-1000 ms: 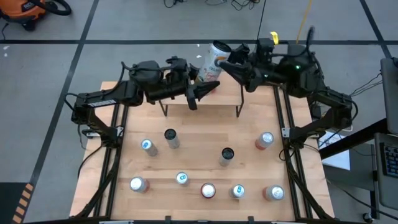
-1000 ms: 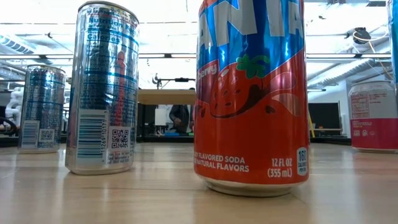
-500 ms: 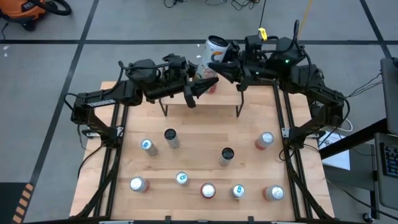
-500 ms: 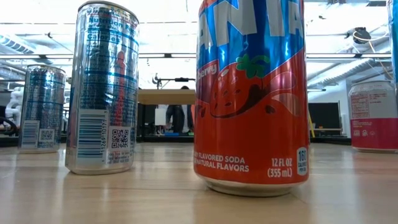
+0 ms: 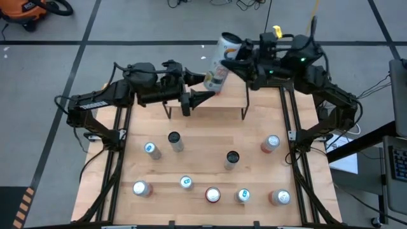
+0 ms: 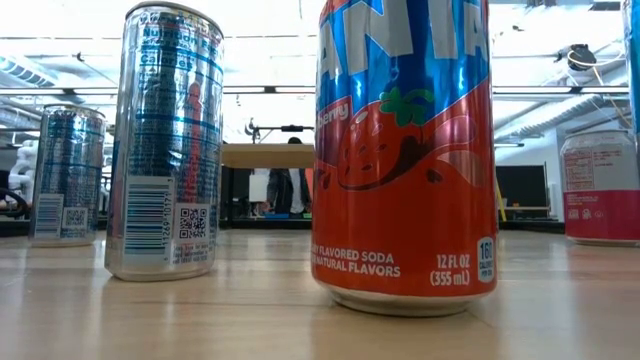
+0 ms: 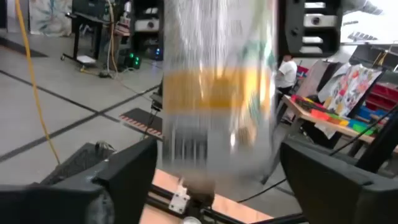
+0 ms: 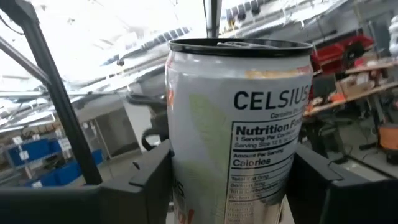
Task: Place canned beverage on shelf
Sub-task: Put the top right white and yellow soda can on the shelf
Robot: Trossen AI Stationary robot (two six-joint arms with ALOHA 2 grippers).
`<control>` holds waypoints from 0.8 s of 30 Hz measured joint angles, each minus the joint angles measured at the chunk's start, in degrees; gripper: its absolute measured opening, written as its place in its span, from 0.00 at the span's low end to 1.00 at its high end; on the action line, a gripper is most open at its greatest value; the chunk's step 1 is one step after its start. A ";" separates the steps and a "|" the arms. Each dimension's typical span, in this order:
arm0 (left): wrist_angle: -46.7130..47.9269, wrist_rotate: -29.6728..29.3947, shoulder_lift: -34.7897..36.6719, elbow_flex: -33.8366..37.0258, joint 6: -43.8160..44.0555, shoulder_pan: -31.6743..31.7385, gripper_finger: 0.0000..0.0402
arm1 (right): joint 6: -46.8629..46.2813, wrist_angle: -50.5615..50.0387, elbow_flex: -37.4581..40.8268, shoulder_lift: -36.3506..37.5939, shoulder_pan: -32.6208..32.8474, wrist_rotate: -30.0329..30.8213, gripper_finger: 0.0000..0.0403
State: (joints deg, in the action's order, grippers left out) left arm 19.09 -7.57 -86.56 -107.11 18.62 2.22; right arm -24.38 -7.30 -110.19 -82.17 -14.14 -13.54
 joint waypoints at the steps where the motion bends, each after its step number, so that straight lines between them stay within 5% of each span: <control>1: 0.95 -0.04 0.40 0.00 0.35 0.00 0.91 | 0.01 -0.43 0.00 0.11 -0.08 -0.01 0.52; 13: -2.12 -4.62 4.91 -0.02 0.08 1.84 0.99 | 1.04 -5.05 0.08 -1.08 0.91 0.31 0.52; 24: -0.87 2.36 5.26 0.02 -1.08 5.62 0.99 | 5.29 -7.25 0.10 -4.32 6.23 8.82 0.52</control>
State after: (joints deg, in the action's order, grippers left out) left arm 18.22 -5.21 -81.30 -107.09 17.54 7.84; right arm -19.09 -14.55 -110.08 -86.49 -7.91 -4.72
